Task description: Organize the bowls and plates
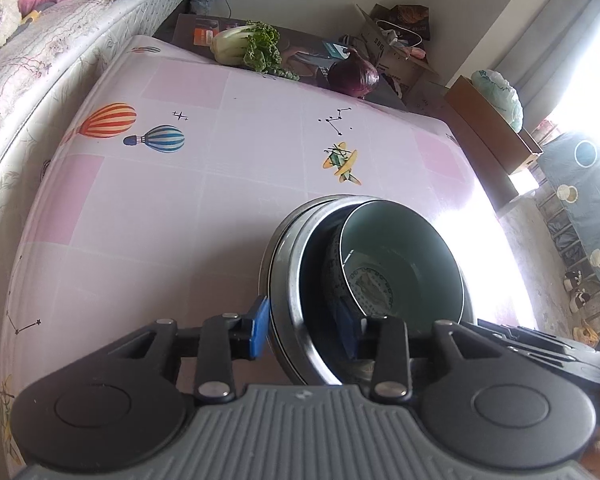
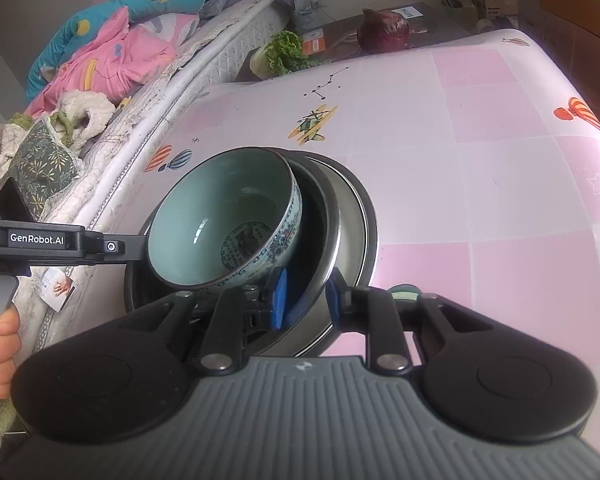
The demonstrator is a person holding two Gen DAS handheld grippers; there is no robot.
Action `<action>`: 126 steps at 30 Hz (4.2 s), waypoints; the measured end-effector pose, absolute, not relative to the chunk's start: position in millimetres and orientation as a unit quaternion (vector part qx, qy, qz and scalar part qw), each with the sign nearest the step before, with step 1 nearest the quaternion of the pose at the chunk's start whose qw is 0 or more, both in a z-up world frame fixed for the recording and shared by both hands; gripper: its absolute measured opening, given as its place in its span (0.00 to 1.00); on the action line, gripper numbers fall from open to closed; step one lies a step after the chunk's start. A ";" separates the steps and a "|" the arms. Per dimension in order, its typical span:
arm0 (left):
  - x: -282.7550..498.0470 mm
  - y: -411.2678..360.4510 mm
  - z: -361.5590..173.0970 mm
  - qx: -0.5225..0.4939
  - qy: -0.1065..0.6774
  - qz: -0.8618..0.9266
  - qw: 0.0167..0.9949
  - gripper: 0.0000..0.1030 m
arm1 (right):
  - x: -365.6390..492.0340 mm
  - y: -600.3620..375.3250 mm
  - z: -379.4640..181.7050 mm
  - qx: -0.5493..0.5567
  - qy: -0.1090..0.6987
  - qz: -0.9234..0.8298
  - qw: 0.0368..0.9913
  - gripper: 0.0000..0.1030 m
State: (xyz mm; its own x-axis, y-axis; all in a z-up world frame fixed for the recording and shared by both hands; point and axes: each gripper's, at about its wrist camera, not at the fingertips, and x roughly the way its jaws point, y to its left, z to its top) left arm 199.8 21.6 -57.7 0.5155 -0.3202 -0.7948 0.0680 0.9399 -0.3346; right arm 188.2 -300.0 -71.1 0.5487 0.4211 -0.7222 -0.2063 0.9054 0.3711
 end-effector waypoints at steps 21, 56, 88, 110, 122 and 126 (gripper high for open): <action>89.6 -36.4 -30.6 0.062 0.412 -0.047 0.908 1.00 | 41.5 -344.6 -13.6 0.107 0.307 0.129 0.937 0.99; 85.9 -31.8 -31.8 0.064 0.398 0.009 0.915 1.00 | 52.0 -302.2 -0.2 -0.033 0.303 0.056 0.951 0.99; 79.3 4.1 -17.9 0.033 0.412 0.023 0.910 1.00 | 71.3 -286.7 -29.2 -0.047 0.379 0.013 0.924 0.99; 79.9 -20.3 -23.7 0.041 0.438 0.000 0.898 1.00 | 66.7 -265.9 -18.1 -0.022 0.379 0.069 0.923 0.99; 85.5 -22.3 -27.7 0.042 0.453 0.004 0.890 1.00 | 67.2 -264.6 -17.9 -0.022 0.381 0.073 0.921 0.99; 88.2 -20.9 -29.4 0.040 0.459 0.009 0.887 1.00 | 67.3 -265.0 -18.0 -0.023 0.382 0.073 0.921 0.99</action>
